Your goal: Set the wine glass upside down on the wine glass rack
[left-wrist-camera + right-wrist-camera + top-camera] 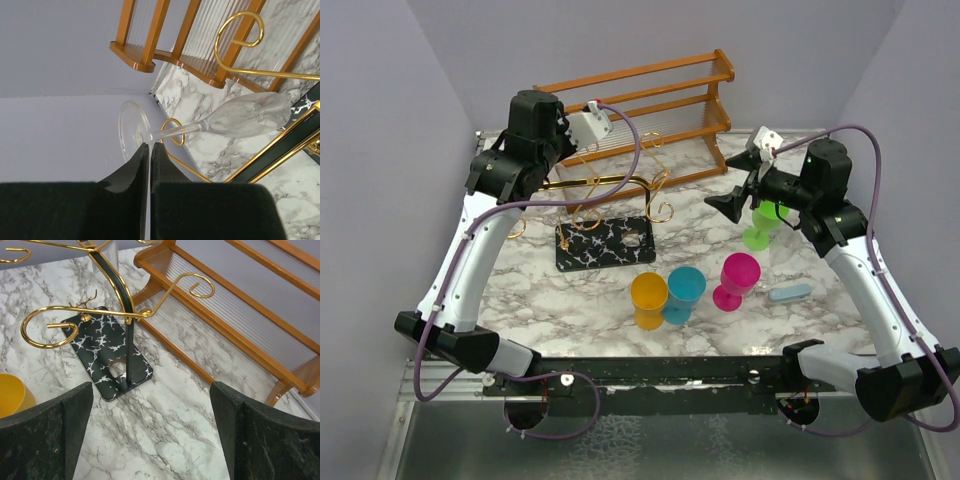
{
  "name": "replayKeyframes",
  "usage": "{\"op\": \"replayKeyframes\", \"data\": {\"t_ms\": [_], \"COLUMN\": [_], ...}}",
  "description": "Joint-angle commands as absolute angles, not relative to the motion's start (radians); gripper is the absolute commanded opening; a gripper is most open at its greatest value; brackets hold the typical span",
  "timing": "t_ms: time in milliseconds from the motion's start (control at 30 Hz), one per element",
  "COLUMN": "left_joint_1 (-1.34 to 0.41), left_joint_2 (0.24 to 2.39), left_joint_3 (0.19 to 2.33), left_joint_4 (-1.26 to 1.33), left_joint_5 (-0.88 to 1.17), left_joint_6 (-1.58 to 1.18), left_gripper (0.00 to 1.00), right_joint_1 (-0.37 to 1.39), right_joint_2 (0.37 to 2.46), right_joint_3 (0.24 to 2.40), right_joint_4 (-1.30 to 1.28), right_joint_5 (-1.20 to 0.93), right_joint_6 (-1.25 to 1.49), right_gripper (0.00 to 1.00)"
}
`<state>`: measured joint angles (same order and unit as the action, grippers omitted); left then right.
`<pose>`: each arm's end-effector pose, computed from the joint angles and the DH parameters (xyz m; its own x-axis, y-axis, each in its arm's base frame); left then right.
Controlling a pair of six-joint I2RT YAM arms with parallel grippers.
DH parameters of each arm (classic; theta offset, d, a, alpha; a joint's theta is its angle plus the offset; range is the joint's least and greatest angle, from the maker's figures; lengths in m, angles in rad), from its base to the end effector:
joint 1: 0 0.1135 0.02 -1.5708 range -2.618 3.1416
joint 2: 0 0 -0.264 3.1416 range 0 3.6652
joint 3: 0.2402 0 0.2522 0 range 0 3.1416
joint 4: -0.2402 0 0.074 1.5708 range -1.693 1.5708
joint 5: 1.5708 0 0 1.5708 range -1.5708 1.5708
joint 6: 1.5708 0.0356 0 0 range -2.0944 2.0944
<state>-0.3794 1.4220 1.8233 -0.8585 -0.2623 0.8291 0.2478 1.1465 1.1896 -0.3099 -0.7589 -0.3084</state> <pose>0.2637 -0.0952 0.4777 -0.1726 0.8355 -0.5218 0.3980 0.5437 0.7389 0.2361 0.0850 0.3983 0.0058 -0.2257 -0.9742 -0.8603 0.4955 -0.1199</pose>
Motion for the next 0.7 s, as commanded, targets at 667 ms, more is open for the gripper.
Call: {"op": "replayKeyframes", "data": {"t_ms": [667], "left_joint_1": [-0.399], "left_joint_2": [1.449], "left_joint_3": [1.683], "left_joint_4": [-0.854], "left_joint_5": [-0.565], "left_joint_6": [0.833], "left_gripper": [0.00], "right_joint_1": [0.248], "right_joint_2": [1.131], "right_joint_3": [1.167], "right_joint_4": [-0.256], "right_joint_5": [-0.785], "right_joint_6": [-0.305], "right_gripper": [0.99]}}
